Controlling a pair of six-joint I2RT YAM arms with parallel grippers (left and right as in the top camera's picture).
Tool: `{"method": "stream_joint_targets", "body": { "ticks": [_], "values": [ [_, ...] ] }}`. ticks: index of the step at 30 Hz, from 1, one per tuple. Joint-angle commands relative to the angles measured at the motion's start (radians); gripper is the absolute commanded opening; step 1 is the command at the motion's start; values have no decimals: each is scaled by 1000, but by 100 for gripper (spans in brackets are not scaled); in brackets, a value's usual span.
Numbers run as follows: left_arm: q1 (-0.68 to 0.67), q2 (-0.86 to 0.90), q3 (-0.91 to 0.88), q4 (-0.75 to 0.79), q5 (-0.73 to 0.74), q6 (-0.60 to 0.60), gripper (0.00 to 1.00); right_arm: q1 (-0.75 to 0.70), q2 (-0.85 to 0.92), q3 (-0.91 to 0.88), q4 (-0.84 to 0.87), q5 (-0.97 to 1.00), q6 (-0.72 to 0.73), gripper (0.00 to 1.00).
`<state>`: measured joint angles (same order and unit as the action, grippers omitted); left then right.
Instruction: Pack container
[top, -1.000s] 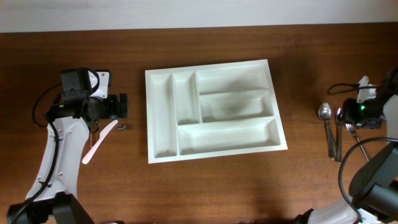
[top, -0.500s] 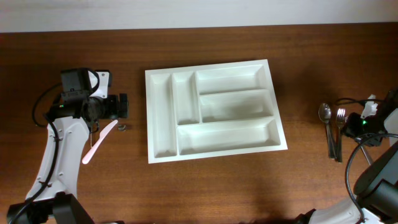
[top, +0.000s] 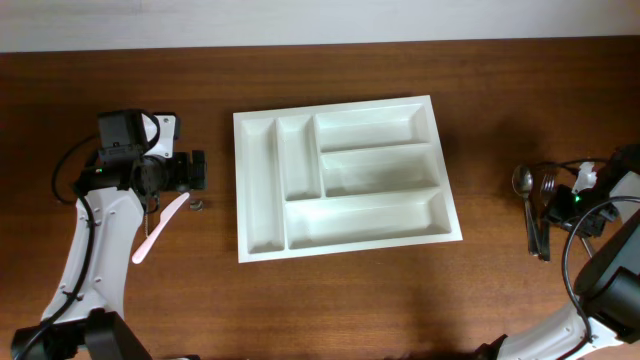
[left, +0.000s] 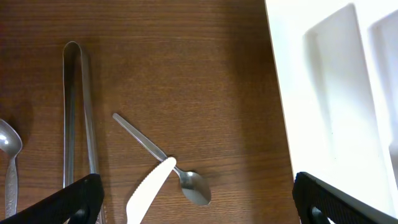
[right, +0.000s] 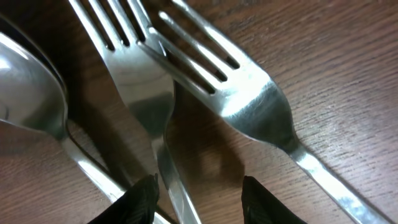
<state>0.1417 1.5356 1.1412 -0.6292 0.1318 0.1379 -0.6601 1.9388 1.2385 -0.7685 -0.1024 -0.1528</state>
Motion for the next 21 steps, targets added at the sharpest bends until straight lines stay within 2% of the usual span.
{"method": "stream_joint_targets", "body": {
  "ticks": [1,5,13,17,21],
  "values": [
    [3,6,19,0,18,17,99,12,11,-8,16,-8,13,45],
    [3,6,19,0,18,17,99,33,33,-8,23,49,30,37],
    [3,6,19,0,18,17,99,82,65,-8,32,96,58,35],
    [3,6,19,0,18,17,99,82,65,-8,29,96,62,24],
    [3,6,19,0,18,17,99,75,65,-8,17,96,74,9]
  ]
}}
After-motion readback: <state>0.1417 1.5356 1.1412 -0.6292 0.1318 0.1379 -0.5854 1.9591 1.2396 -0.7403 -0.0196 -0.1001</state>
